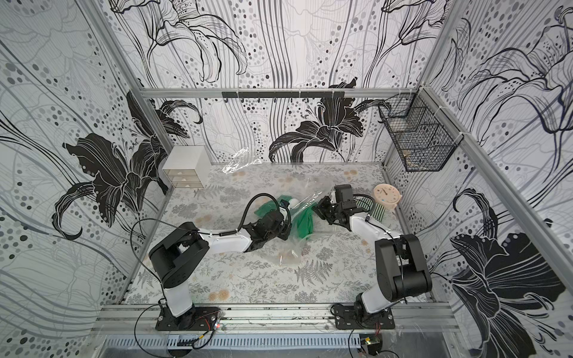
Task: Take the tank top out of the vacuum bag
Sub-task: Take out the tank top from the vacuum bag.
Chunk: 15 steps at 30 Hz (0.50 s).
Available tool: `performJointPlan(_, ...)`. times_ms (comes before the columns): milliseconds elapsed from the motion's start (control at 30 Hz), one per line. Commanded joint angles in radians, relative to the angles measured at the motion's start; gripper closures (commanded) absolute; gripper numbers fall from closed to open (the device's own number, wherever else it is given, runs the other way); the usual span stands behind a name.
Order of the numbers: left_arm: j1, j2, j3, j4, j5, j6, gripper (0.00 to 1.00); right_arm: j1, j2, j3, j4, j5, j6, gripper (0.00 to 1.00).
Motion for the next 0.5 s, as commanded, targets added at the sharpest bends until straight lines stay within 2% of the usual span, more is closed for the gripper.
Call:
performJointPlan(0,-0.013,0.049,0.045,-0.053,-0.006,0.022,1.00,-0.005,-0.026,0.031,0.042,0.008,0.028,1.00)
performJointPlan(100,-0.004,0.060,0.039,-0.101,-0.066,0.014,1.00,-0.018,-0.088,0.089,-0.185,0.094,-0.109,1.00)
performJointPlan(167,0.010,0.054,0.024,-0.115,-0.093,0.000,1.00,-0.047,-0.120,0.069,-0.262,0.127,-0.147,1.00)
performJointPlan(300,0.035,0.035,0.009,-0.116,-0.091,-0.012,1.00,-0.112,-0.189,-0.044,-0.287,0.172,-0.154,1.00)
performJointPlan(400,0.033,0.036,0.023,-0.101,-0.056,0.014,1.00,-0.114,-0.162,-0.077,-0.241,0.125,-0.173,1.00)
performJointPlan(433,0.029,0.037,0.028,-0.086,-0.040,0.014,1.00,-0.113,-0.131,-0.081,-0.217,0.085,-0.175,0.98)
performJointPlan(467,0.025,0.040,0.033,-0.074,-0.029,0.015,1.00,-0.114,-0.101,-0.077,-0.203,0.058,-0.186,0.89)
